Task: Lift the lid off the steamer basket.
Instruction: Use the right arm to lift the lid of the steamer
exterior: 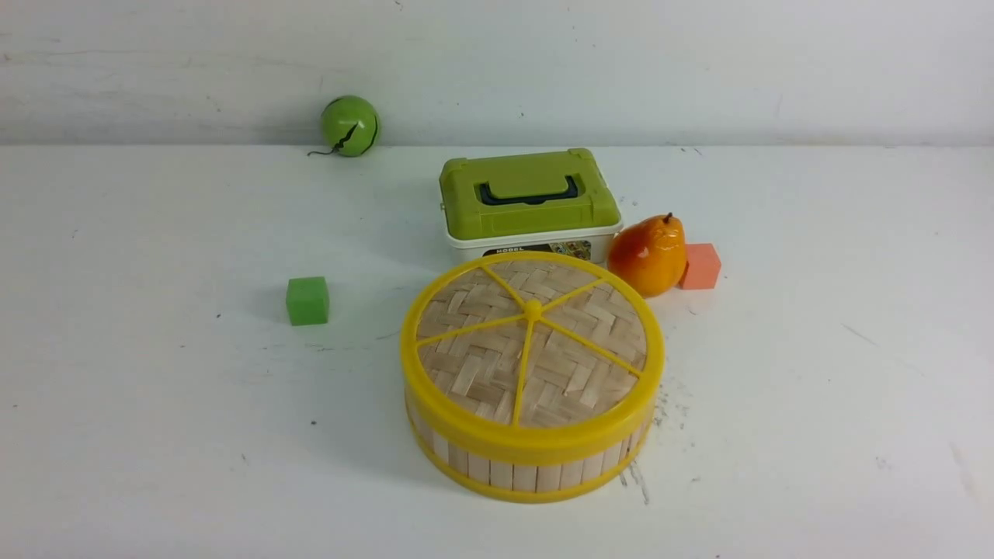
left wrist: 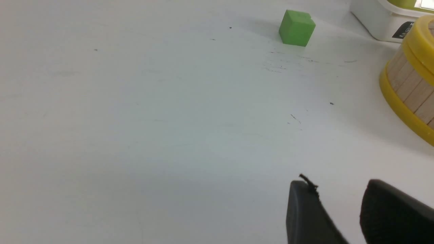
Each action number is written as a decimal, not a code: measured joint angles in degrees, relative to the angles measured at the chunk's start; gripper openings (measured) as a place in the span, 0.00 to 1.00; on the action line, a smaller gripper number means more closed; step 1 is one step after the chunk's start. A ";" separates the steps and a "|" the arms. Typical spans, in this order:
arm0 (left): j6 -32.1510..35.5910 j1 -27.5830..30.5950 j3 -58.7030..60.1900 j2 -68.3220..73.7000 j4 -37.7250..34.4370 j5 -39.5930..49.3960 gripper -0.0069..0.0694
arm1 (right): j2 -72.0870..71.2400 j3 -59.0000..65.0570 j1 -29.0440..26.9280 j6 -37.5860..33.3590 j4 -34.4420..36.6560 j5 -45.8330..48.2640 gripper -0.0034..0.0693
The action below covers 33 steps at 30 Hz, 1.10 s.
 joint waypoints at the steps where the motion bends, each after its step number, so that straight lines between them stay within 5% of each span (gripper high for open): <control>1: 0.00 0.00 0.00 0.00 0.00 0.00 0.40 | 5.25 -6.25 0.00 -6.52 -0.63 4.04 0.12; 6: 0.00 0.00 0.00 0.00 0.00 0.00 0.40 | 23.86 -26.23 0.00 -25.30 -1.36 21.06 0.02; 12: 0.00 0.00 0.00 0.00 0.00 0.00 0.40 | 41.14 -41.48 3.90 -31.80 -1.35 33.67 0.03; 19: 0.00 0.00 0.00 0.00 0.00 0.00 0.40 | 55.75 -52.14 19.69 -30.46 -9.02 37.36 0.04; 24: 0.00 0.00 0.00 0.00 0.00 0.00 0.40 | 68.12 -61.35 31.57 -20.47 -20.17 37.66 0.04; 30: 0.00 0.00 0.00 0.00 0.00 0.00 0.40 | 80.67 -70.18 34.46 -15.21 -24.25 37.43 0.09; 33: 0.00 0.00 0.00 0.00 0.00 0.00 0.40 | 88.44 -76.02 34.47 -13.71 -24.44 37.30 0.21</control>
